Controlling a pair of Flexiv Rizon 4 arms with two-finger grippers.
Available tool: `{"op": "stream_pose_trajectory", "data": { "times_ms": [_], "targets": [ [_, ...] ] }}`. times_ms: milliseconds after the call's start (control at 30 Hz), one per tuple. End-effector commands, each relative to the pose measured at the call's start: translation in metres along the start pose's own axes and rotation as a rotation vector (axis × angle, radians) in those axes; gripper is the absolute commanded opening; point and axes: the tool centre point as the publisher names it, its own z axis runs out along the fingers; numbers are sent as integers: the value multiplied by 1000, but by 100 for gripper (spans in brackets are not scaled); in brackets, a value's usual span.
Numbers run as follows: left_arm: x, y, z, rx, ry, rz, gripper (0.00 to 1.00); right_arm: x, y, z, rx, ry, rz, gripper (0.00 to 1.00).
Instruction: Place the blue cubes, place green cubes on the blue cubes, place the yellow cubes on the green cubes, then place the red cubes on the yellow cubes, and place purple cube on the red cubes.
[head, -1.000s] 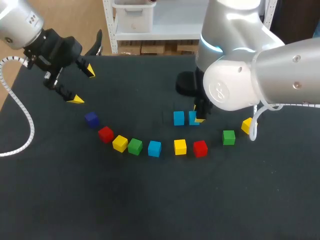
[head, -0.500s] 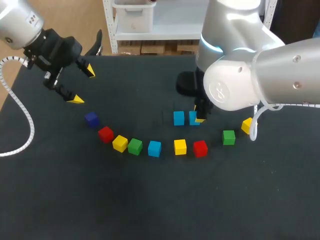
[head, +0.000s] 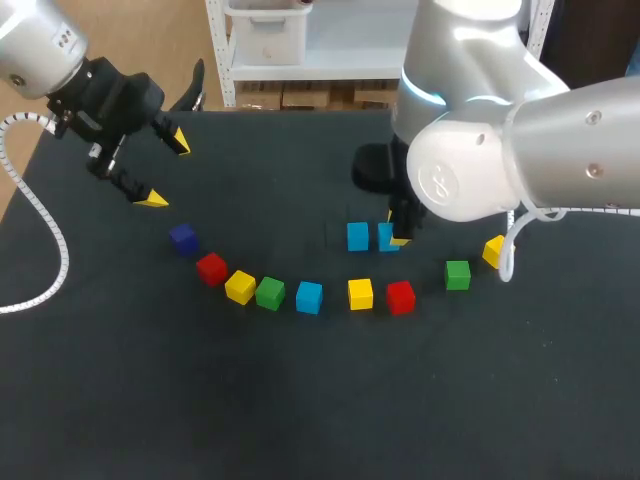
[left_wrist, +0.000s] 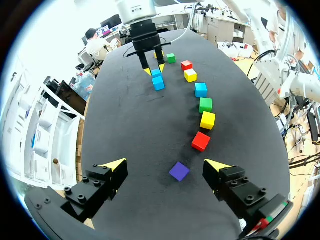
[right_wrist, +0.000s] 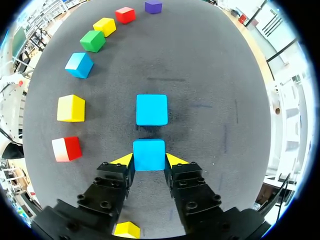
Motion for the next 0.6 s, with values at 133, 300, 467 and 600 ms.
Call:
{"op": "stream_pose_trajectory", "data": {
  "times_ms": [133,300,467,600],
  "targets": [
    [0,0,0,0,0,1,100,1,-3,0,0,-1,2,38],
    [0,0,0,0,0,1,100,1,-3,0,1,-2,0,38],
    [0,0,0,0,0,1,100,0,-3,-1,-1,-4,-2,42],
    [0,0,0,0,0,1,100,2,0,-4,-14,-9,-3,49]
  ]
}}
